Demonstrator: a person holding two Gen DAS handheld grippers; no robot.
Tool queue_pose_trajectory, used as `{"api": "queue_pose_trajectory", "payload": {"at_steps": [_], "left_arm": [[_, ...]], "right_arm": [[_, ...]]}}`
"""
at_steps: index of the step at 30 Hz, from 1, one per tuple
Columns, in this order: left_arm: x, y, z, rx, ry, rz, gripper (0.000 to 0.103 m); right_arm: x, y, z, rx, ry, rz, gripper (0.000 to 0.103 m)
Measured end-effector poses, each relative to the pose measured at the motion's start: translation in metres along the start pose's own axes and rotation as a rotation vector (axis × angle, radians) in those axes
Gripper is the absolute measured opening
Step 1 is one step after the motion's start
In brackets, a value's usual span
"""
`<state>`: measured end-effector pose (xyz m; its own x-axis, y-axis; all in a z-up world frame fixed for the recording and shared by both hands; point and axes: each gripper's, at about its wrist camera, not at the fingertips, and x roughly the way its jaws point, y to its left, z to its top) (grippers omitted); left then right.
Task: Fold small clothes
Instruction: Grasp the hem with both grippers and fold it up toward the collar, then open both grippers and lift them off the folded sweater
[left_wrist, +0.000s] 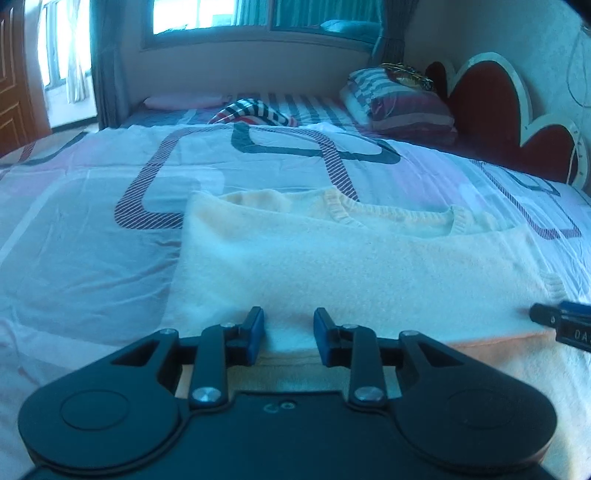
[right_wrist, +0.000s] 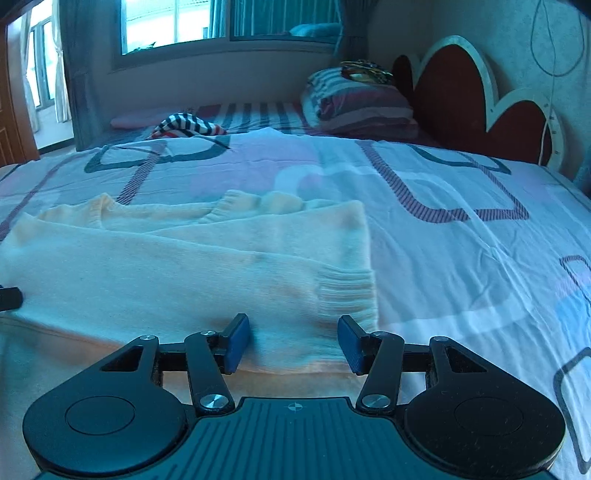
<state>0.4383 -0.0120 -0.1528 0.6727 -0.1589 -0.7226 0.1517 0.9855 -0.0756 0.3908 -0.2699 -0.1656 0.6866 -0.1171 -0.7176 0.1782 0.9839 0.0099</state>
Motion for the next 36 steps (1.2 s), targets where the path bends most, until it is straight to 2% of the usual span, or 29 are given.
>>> {"api": "queue_pose_trajectory", "payload": {"at_steps": [3, 9, 13, 17, 22, 30, 32, 36], "left_arm": [[-0.012, -0.005, -0.001, -0.002, -0.007, -0.003, 0.028], [-0.039, -0.03, -0.014, 0.033, -0.012, -0.061, 0.029], [-0.045, -0.048, -0.03, 0.051, 0.014, -0.097, 0.031], [-0.04, -0.06, -0.052, 0.076, 0.06, -0.101, 0.031], [-0.047, -0.06, -0.072, 0.127, 0.041, -0.054, 0.033], [-0.066, -0.047, -0.082, 0.091, 0.048, 0.035, 0.033], [-0.074, -0.049, -0.083, 0.076, 0.054, 0.044, 0.032], [-0.097, -0.057, -0.092, 0.086, 0.045, 0.029, 0.035]], "right_arm": [[-0.015, -0.001, 0.001, 0.028, -0.006, 0.019, 0.052], [-0.049, 0.02, -0.009, 0.019, -0.015, 0.128, 0.052], [-0.059, 0.041, -0.026, -0.007, 0.027, 0.192, 0.052], [-0.059, 0.048, -0.048, -0.042, 0.07, 0.212, 0.052], [-0.065, 0.036, -0.066, -0.132, 0.052, 0.157, 0.052], [-0.075, -0.01, -0.08, -0.108, 0.047, 0.133, 0.052], [-0.081, -0.012, -0.079, -0.1, 0.048, 0.15, 0.052], [-0.102, -0.001, -0.081, -0.086, 0.049, 0.238, 0.052]]}}
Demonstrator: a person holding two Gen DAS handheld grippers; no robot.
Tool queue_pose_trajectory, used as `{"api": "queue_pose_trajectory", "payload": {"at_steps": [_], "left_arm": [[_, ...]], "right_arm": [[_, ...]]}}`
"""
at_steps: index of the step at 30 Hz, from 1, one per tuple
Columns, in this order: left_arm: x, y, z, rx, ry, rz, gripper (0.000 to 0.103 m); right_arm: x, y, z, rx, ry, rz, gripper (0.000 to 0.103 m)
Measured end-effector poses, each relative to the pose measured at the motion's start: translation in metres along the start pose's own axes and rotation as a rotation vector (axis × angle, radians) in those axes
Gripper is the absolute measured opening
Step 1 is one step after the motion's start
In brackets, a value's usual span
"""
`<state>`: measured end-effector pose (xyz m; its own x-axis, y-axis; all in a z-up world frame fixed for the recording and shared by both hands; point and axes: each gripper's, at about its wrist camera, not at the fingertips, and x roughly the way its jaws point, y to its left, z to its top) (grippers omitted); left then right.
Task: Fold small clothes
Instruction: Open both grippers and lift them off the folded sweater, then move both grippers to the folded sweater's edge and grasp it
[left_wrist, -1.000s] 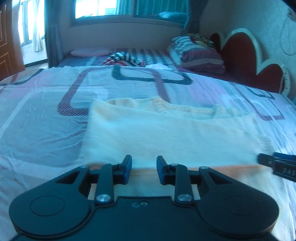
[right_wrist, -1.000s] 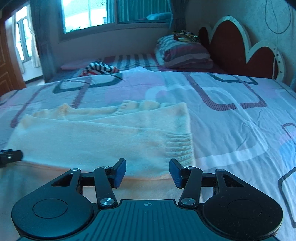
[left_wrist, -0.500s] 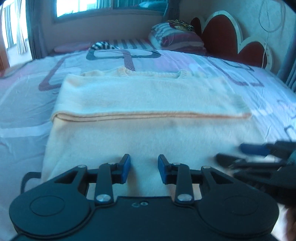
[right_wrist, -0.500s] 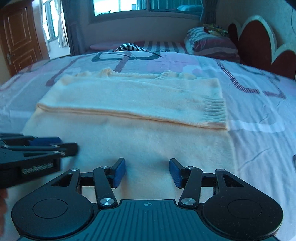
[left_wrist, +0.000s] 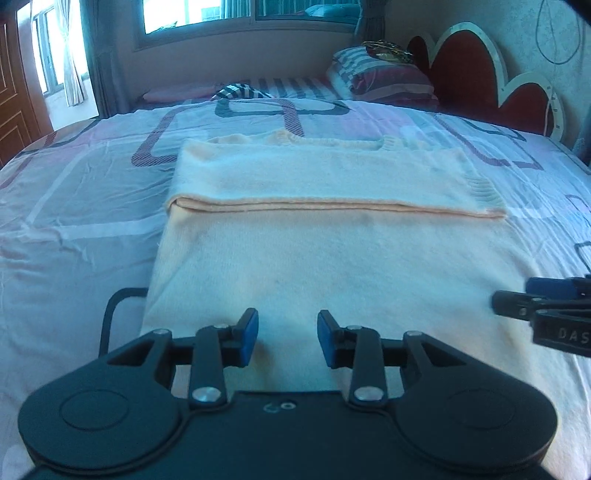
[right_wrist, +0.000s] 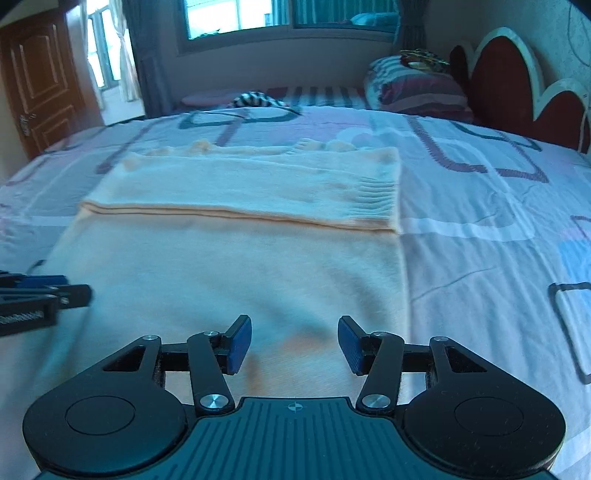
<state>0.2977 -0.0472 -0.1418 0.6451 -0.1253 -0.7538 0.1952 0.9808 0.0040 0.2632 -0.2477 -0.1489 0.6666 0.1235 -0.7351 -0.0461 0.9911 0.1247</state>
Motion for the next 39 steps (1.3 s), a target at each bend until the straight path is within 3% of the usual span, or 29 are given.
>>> {"api": "queue_pose_trajectory", "payload": {"at_steps": [5, 9, 13, 16, 25, 30, 33, 37, 39], "left_arm": [[-0.023, -0.007, -0.023, 0.012, 0.018, -0.049, 0.038], [-0.034, -0.005, -0.052, 0.051, 0.047, -0.084, 0.042], [-0.048, 0.005, -0.076, 0.097, 0.022, -0.085, 0.042], [-0.06, 0.021, -0.087, 0.056, 0.027, -0.099, 0.043], [-0.087, 0.04, -0.111, 0.055, 0.024, -0.077, 0.046], [-0.099, 0.045, -0.119, 0.037, 0.023, -0.071, 0.05], [-0.107, 0.048, -0.125, 0.031, 0.02, -0.062, 0.062], [-0.114, 0.053, -0.136, 0.024, 0.029, -0.054, 0.062], [-0.119, 0.058, -0.141, 0.011, 0.032, -0.061, 0.062]], "right_arm": [[-0.022, 0.035, -0.014, -0.024, 0.004, 0.063, 0.052], [-0.041, 0.062, -0.039, -0.082, 0.002, 0.064, 0.052], [-0.046, 0.08, -0.073, -0.122, 0.053, 0.024, 0.052], [-0.056, 0.079, -0.09, -0.13, 0.051, -0.032, 0.052], [-0.094, 0.06, -0.12, -0.04, 0.069, -0.191, 0.052], [-0.12, 0.058, -0.129, 0.023, 0.032, -0.192, 0.052], [-0.121, 0.063, -0.139, 0.009, 0.071, -0.202, 0.052], [-0.128, 0.059, -0.153, 0.028, 0.066, -0.228, 0.054], [-0.137, 0.054, -0.156, 0.056, 0.058, -0.233, 0.061]]}}
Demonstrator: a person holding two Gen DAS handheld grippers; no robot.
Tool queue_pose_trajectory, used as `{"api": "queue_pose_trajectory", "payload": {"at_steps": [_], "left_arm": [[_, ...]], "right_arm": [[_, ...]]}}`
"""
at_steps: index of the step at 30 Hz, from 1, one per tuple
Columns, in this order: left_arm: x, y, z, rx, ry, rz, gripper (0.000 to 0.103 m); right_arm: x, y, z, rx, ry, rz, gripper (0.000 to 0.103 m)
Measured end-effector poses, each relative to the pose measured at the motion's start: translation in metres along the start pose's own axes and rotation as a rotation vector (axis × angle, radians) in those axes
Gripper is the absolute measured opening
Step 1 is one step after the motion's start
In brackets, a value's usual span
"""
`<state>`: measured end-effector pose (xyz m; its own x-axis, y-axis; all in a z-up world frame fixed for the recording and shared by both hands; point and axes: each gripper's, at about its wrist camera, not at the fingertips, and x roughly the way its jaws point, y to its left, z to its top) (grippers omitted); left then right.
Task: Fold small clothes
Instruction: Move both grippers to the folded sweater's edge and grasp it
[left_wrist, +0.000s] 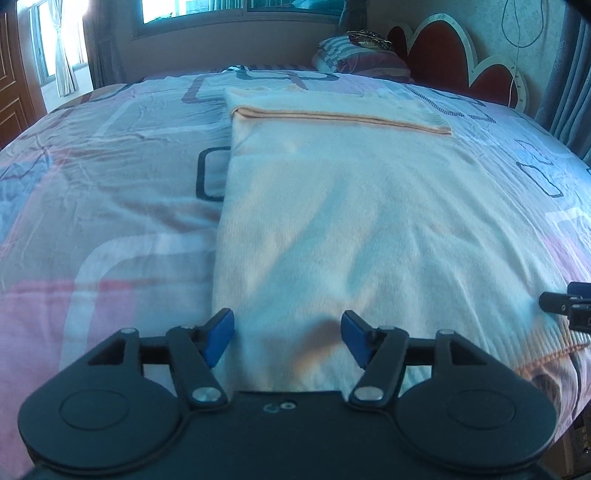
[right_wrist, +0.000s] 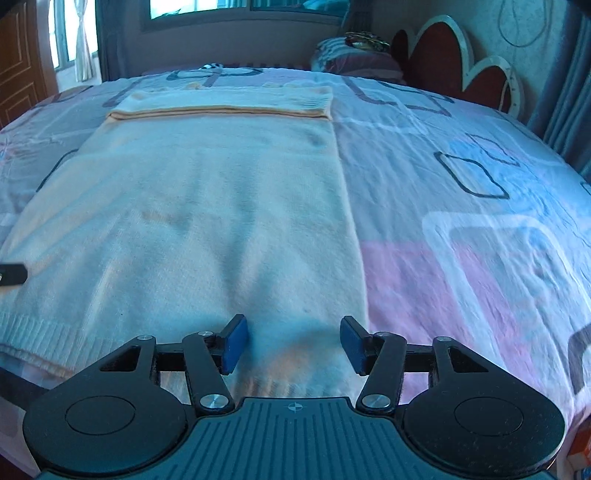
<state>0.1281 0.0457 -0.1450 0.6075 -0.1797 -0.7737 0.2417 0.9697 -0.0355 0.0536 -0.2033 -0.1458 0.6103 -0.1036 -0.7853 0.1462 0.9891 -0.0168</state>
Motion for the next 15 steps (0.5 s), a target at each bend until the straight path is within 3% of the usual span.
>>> {"api": "queue_pose_trajectory", "payload": {"at_steps": [9, 15], "left_arm": [[-0.012, 0.012, -0.016, -0.041, 0.028, -0.064, 0.053], [-0.015, 0.017, -0.02, -0.074, 0.059, -0.095, 0.041]], "right_arm": [[-0.016, -0.022, -0.018, 0.06, 0.012, -0.007, 0.062], [-0.02, -0.031, -0.023, 0.109, 0.026, 0.011, 0.062]]}}
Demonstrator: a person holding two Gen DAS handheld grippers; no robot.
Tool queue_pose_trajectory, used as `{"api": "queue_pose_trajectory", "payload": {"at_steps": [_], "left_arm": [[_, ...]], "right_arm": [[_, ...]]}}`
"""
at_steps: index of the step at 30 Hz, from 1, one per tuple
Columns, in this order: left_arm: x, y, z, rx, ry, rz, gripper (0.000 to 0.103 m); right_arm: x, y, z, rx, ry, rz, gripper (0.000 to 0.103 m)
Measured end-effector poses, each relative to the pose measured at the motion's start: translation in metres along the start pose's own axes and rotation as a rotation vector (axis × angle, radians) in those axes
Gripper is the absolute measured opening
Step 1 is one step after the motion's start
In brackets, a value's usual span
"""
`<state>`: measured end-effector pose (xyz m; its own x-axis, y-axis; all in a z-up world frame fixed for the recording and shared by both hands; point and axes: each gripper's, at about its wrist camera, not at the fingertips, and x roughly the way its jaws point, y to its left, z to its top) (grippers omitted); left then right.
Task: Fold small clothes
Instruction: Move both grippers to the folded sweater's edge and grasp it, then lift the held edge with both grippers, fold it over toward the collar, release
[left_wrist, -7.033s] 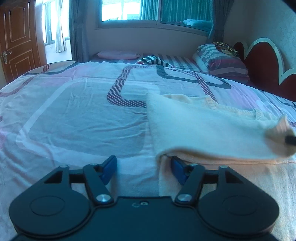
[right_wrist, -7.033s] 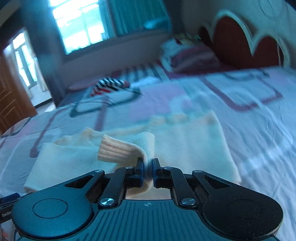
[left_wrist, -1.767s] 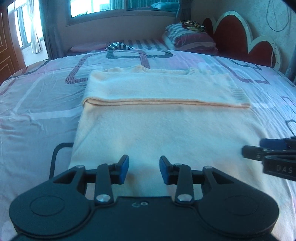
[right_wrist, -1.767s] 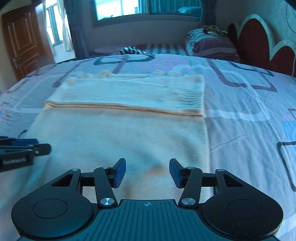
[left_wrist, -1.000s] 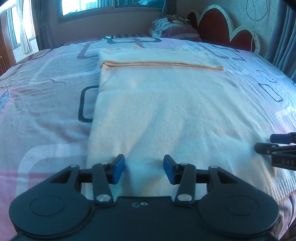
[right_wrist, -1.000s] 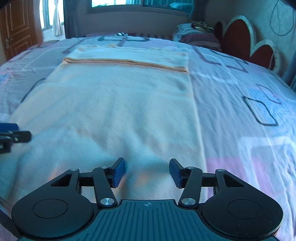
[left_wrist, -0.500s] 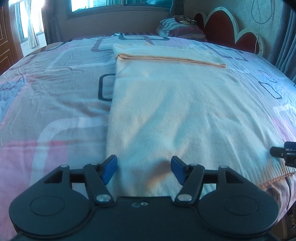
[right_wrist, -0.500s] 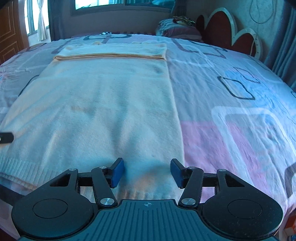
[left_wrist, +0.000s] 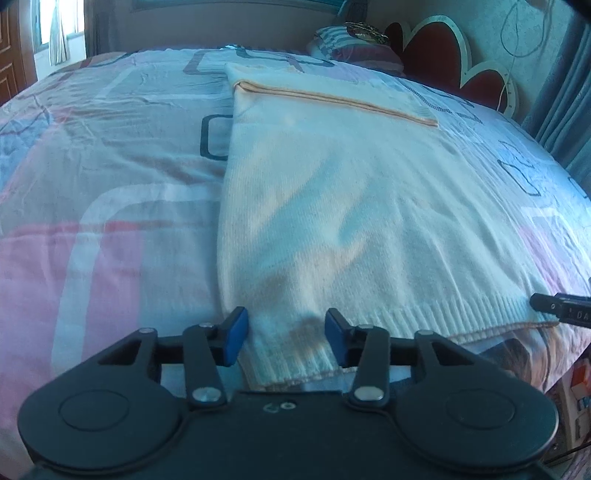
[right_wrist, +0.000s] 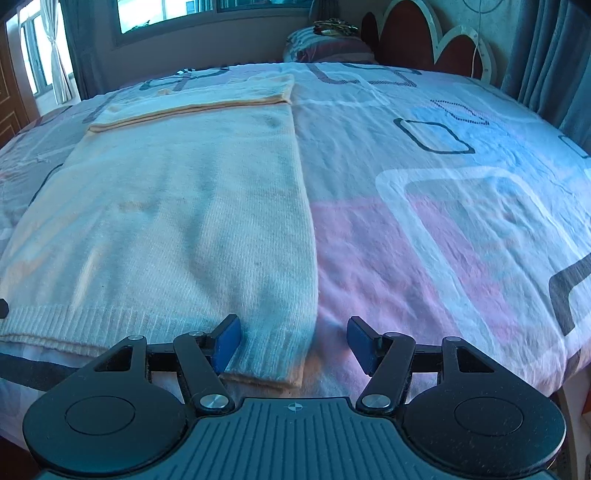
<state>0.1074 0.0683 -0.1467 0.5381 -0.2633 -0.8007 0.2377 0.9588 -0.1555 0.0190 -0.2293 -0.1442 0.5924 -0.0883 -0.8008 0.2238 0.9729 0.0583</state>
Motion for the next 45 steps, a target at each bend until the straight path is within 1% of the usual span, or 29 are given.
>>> {"api": "queue_pose_trajectory", "payload": {"at_steps": [2, 3, 4, 6, 7, 8, 10, 12, 13, 15, 16, 17, 18, 19, 20, 21, 22, 23, 25, 26, 27, 28, 31, 36, 41, 45], "left_arm": [[-0.002, 0.002, 0.0, -0.017, 0.011, -0.009, 0.036], [-0.002, 0.002, 0.0, -0.019, 0.019, -0.008, 0.036], [-0.004, 0.003, 0.001, -0.015, 0.025, -0.002, 0.033], [-0.011, 0.007, 0.004, -0.003, 0.011, 0.035, 0.035], [-0.013, 0.01, 0.004, 0.0, 0.005, 0.056, 0.043], [-0.013, 0.013, 0.005, -0.005, 0.014, 0.059, 0.052], [-0.009, 0.021, 0.004, -0.048, 0.038, 0.042, 0.06], [-0.005, 0.025, 0.001, -0.076, 0.047, 0.018, 0.059], [-0.004, 0.025, -0.001, -0.084, 0.045, 0.008, 0.059], [-0.003, 0.023, -0.002, -0.088, 0.046, -0.011, 0.058], [-0.003, 0.022, -0.002, -0.083, 0.046, -0.02, 0.056], [-0.002, 0.021, -0.003, -0.08, 0.044, -0.029, 0.05], [-0.002, 0.019, -0.004, -0.081, 0.043, -0.036, 0.047], [-0.002, 0.02, -0.003, -0.089, 0.042, -0.039, 0.041], [-0.001, 0.022, -0.002, -0.104, 0.042, -0.044, 0.034], [0.0, 0.024, 0.0, -0.12, 0.044, -0.049, 0.03], [0.0, 0.026, 0.002, -0.136, 0.048, -0.058, 0.021], [0.001, 0.027, 0.003, -0.148, 0.052, -0.067, 0.016], [0.001, 0.027, 0.006, -0.15, 0.048, -0.078, 0.01], [0.001, 0.027, 0.008, -0.152, 0.046, -0.086, 0.009], [0.0, 0.026, 0.01, -0.158, 0.042, -0.095, 0.008], [-0.001, 0.026, 0.013, -0.161, 0.033, -0.105, 0.008], [-0.009, 0.023, 0.026, -0.158, -0.019, -0.128, 0.008], [-0.019, 0.014, 0.061, -0.129, -0.124, -0.148, 0.007], [-0.012, 0.004, 0.108, -0.1, -0.22, -0.159, 0.006], [0.002, -0.002, 0.146, -0.092, -0.281, -0.151, 0.006]], "right_arm": [[0.0, 0.0, 0.0, 0.01, 0.008, 0.014, 0.062], [0.0, -0.001, 0.0, 0.015, 0.012, 0.02, 0.062], [0.001, 0.0, 0.001, 0.02, 0.018, 0.025, 0.062], [0.0, -0.001, 0.003, 0.025, 0.025, 0.032, 0.062], [-0.001, -0.003, 0.004, 0.029, 0.022, 0.034, 0.062], [-0.002, -0.004, 0.004, 0.036, 0.022, 0.034, 0.062], [0.0, -0.007, 0.005, 0.052, 0.035, 0.042, 0.063], [0.002, -0.01, 0.007, 0.066, 0.044, 0.043, 0.063], [0.003, -0.011, 0.007, 0.071, 0.045, 0.042, 0.065], [0.005, -0.011, 0.007, 0.082, 0.054, 0.041, 0.067], [0.005, -0.011, 0.006, 0.086, 0.06, 0.044, 0.067], [0.006, -0.011, 0.006, 0.09, 0.062, 0.046, 0.067], [0.005, -0.01, 0.006, 0.09, 0.063, 0.045, 0.066], [0.005, -0.009, 0.007, 0.09, 0.063, 0.049, 0.065], [0.005, -0.008, 0.007, 0.088, 0.064, 0.054, 0.061], [0.005, -0.006, 0.008, 0.083, 0.064, 0.059, 0.053], [0.005, -0.005, 0.009, 0.078, 0.063, 0.066, 0.044], [0.005, -0.003, 0.01, 0.073, 0.066, 0.077, 0.04], [0.006, 0.001, 0.014, 0.059, 0.073, 0.087, 0.03], [0.007, 0.001, 0.016, 0.056, 0.076, 0.096, 0.026], [0.007, 0.002, 0.018, 0.057, 0.081, 0.109, 0.016], [0.007, 0.001, 0.021, 0.063, 0.085, 0.127, 0.01], [0.003, 0.001, 0.032, 0.071, 0.072, 0.171, 0.01], [-0.005, 0.003, 0.062, 0.056, -0.011, 0.195, 0.009], [-0.004, -0.001, 0.106, 0.049, -0.109, 0.203, 0.009], [0.007, -0.003, 0.152, 0.05, -0.182, 0.211, 0.008]]}}
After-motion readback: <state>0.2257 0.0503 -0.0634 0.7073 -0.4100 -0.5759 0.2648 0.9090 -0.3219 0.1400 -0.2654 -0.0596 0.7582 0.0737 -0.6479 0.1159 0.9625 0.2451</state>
